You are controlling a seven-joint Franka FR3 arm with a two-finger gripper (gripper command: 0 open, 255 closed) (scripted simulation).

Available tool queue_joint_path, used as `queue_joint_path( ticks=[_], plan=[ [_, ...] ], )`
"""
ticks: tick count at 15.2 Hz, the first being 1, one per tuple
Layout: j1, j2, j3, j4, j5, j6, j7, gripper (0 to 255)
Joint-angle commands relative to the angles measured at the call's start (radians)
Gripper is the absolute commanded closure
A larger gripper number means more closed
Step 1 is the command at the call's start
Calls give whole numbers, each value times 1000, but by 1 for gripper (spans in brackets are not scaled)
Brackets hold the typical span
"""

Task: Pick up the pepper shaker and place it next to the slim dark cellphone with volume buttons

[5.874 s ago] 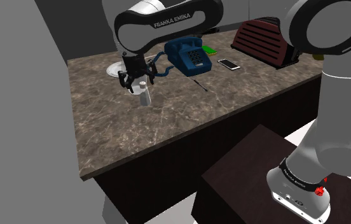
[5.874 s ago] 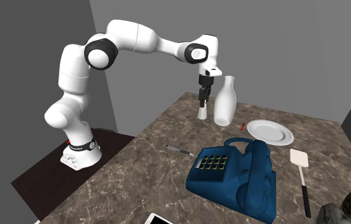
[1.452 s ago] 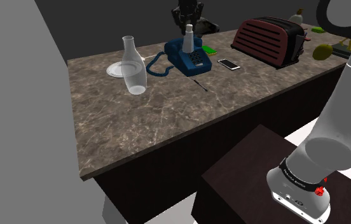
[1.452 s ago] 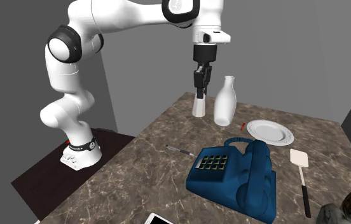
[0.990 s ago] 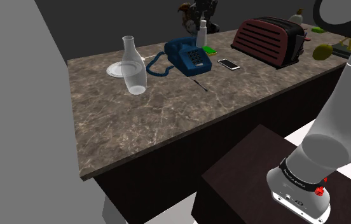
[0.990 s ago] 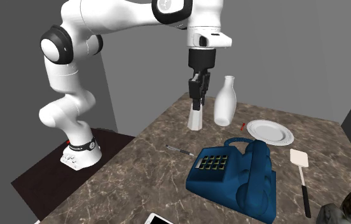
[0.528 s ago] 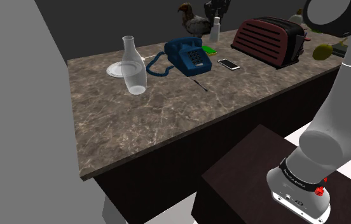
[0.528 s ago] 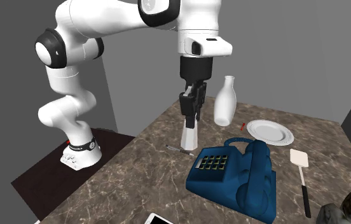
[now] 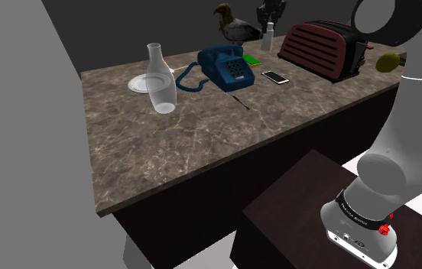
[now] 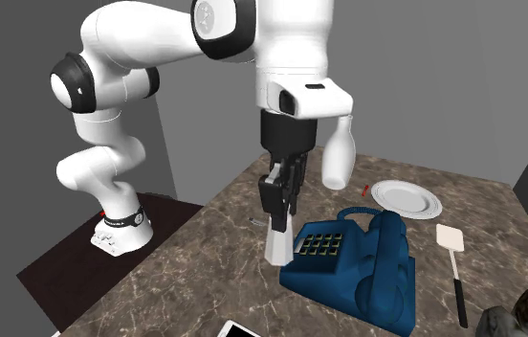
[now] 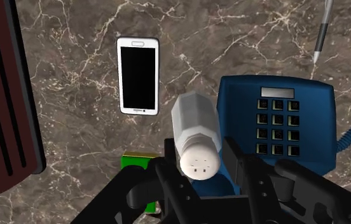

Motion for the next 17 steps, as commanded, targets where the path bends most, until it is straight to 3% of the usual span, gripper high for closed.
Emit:
queue_joint_path(
  ticks=[1, 17],
  plan=[
    [-2, -11, 0, -43, 1, 33, 1, 255],
    [-8, -63, 0, -337, -1, 274, 24, 255]
  ],
)
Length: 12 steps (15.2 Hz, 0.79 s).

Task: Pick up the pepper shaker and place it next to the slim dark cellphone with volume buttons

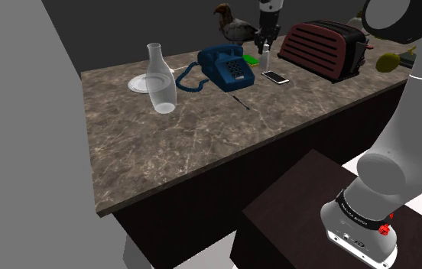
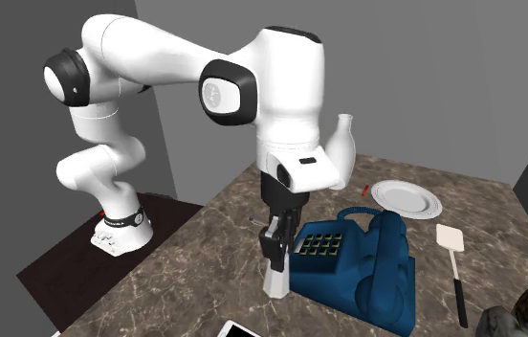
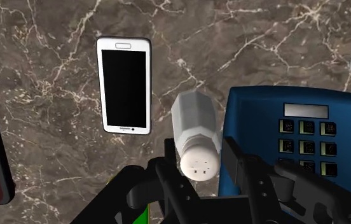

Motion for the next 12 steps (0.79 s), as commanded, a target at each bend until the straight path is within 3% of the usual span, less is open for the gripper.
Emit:
queue_joint_path(
  ticks=[1, 12],
  plan=[
    [0, 0, 0, -29, -1, 29, 3, 255],
    [-2, 9, -1, -153, -6, 162, 17, 255]
  ],
)
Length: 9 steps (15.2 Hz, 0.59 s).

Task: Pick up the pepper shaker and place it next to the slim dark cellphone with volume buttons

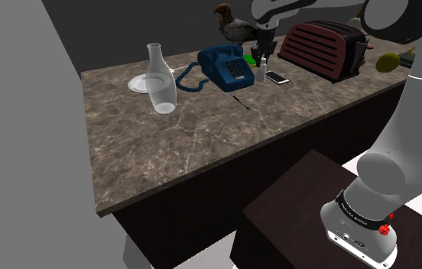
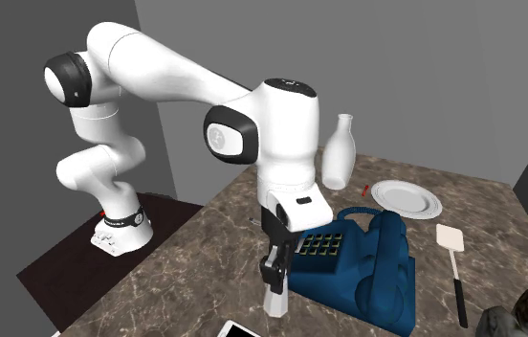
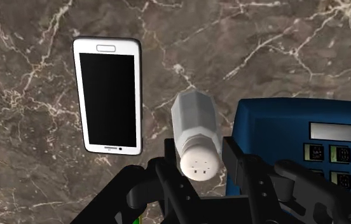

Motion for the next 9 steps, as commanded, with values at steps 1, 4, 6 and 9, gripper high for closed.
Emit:
queue_joint_path(
  ticks=[1, 4, 6, 9],
  plan=[
    [0, 2, 0, -7, 0, 10, 1, 255],
    [0, 3, 0, -7, 0, 10, 1, 255],
    [0, 3, 0, -7, 0, 10, 1, 255],
    [0, 2, 0, -7, 0, 10, 1, 0]
  ],
)
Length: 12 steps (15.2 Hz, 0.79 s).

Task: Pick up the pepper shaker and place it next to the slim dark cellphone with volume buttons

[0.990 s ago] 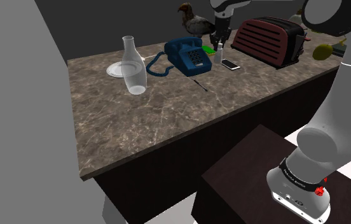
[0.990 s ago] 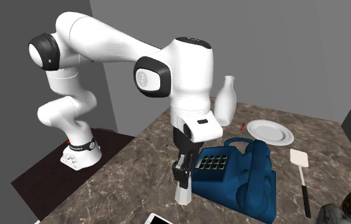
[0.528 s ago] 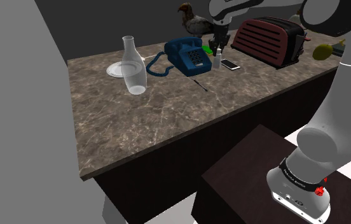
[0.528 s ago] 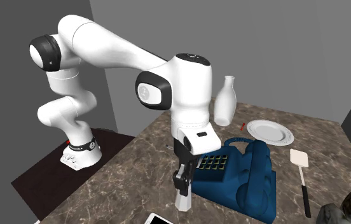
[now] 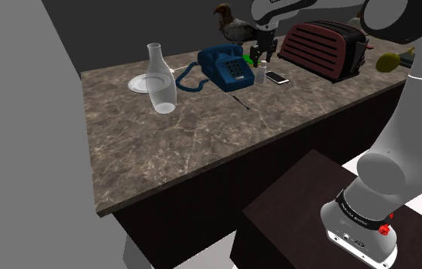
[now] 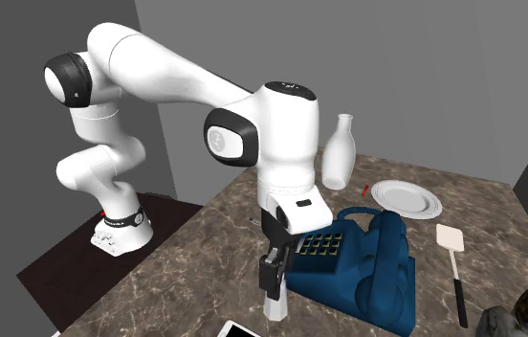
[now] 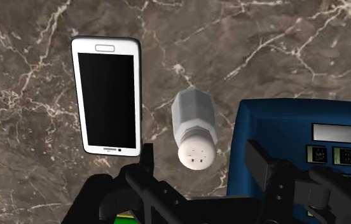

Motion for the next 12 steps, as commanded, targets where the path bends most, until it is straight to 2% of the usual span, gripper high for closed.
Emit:
queue_joint_path(
  ticks=[1, 4, 8, 12],
  plan=[
    [0, 0, 0, 0, 0, 0, 0, 0],
    [0, 0, 0, 0, 0, 0, 0, 0],
    [7, -21, 4, 96, 4, -117, -4, 0],
    [7, -21, 4, 96, 4, -117, -4, 0]
  ],
)
